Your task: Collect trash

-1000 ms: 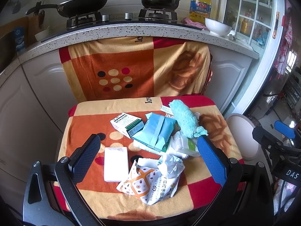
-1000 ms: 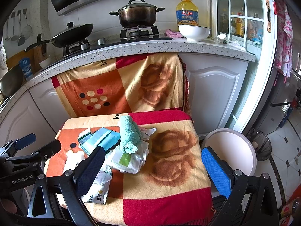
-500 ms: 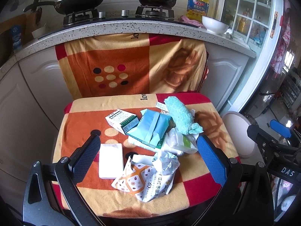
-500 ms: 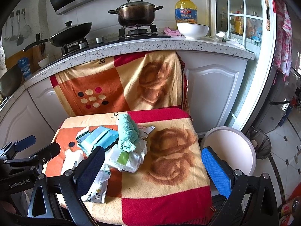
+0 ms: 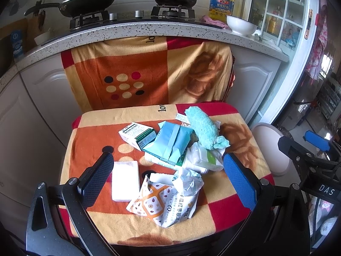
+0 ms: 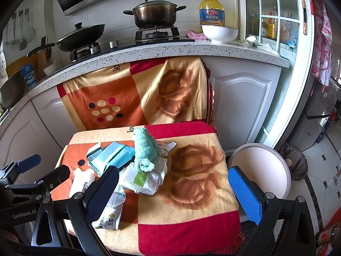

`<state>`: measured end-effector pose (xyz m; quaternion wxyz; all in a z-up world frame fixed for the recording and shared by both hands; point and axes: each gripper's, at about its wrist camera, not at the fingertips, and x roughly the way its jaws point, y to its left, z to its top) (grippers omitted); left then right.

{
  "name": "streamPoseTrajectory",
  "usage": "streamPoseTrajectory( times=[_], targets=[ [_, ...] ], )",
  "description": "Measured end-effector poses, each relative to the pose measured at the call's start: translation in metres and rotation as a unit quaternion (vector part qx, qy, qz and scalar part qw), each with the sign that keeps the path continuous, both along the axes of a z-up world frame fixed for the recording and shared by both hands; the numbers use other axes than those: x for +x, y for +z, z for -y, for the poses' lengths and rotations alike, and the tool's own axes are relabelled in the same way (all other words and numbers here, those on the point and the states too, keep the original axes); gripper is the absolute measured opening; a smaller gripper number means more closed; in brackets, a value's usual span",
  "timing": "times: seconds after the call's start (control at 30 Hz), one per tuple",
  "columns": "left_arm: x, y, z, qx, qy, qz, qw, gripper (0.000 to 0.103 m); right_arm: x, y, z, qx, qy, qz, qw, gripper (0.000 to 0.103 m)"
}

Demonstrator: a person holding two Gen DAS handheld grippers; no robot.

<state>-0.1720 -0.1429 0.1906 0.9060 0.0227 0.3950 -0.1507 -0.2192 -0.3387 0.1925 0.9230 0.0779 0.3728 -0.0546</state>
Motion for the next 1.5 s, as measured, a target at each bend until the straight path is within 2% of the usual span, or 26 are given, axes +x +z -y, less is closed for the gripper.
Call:
streamPoseTrajectory(
  times=[0.67, 1.07, 1.23, 1.33, 1.5],
  targets=[
    [0.002, -0.01, -0.001, 0.002, -0.001, -0.013, 0.9999, 0.102, 0.006, -0.004, -0.005, -0.011, 0.005, -0.005, 1.0, 0.102],
    [0.005, -0.017, -0.003, 0.006, -0.005, -0.025, 0.9997, 0.102, 0.014, -0.01, -0.007, -0.017, 0.015, -0.024, 0.999, 0.102],
    [0.003, -0.027, -0.009, -0.003, -0.045, -0.046, 0.9979, 0.102, 0.021, -0.014, -0.009, -0.013, 0.034, -0.03, 0.999, 0.102],
    [0.0, -0.046, -0.011, -0.002, -0.085, -0.081, 0.9931, 0.102, 0.03, -0.019, -0.007, -0.011, 0.045, -0.034, 0.998, 0.102],
    [0.004, -0.069, -0.005, -0.001, -0.1, -0.107, 0.9893, 0.102, 0.055, -0.033, 0.001, 0.029, 0.06, -0.052, 0.996, 0.102]
  ],
)
